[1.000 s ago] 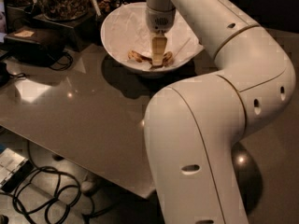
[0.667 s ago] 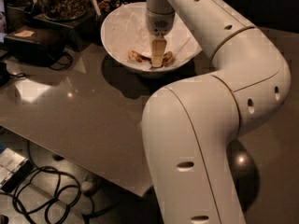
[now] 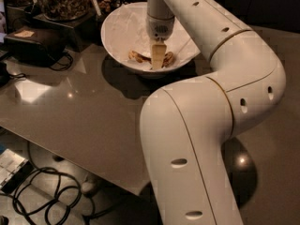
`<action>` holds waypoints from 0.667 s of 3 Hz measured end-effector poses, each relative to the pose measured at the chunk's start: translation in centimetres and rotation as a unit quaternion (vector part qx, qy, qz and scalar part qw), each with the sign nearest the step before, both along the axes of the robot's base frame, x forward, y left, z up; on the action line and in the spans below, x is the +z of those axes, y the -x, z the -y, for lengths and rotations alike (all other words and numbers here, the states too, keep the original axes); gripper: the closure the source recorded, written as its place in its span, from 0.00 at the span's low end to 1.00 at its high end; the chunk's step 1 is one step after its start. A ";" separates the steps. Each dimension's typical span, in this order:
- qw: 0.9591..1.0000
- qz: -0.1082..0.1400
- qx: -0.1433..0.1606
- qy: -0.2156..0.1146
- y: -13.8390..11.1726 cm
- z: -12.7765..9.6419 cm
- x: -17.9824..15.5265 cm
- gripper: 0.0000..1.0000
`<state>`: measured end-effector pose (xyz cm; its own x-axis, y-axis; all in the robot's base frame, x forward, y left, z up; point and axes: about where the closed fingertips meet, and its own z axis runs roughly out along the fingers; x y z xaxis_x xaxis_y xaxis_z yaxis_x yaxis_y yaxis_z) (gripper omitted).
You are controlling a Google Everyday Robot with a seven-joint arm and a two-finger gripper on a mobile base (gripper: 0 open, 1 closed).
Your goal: Pick banana from white bowl
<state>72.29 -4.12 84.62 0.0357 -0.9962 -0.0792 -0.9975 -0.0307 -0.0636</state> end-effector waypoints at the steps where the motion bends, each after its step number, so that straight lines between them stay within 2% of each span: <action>1: 1.000 -0.009 -0.001 -0.002 0.1 0.0 -0.8 0.43; 2: 1.000 -0.013 0.003 -0.001 0.2 0.2 -1.1 0.62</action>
Offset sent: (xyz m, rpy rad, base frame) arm -0.0365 -0.0204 -0.0053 -0.0531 0.1542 0.0236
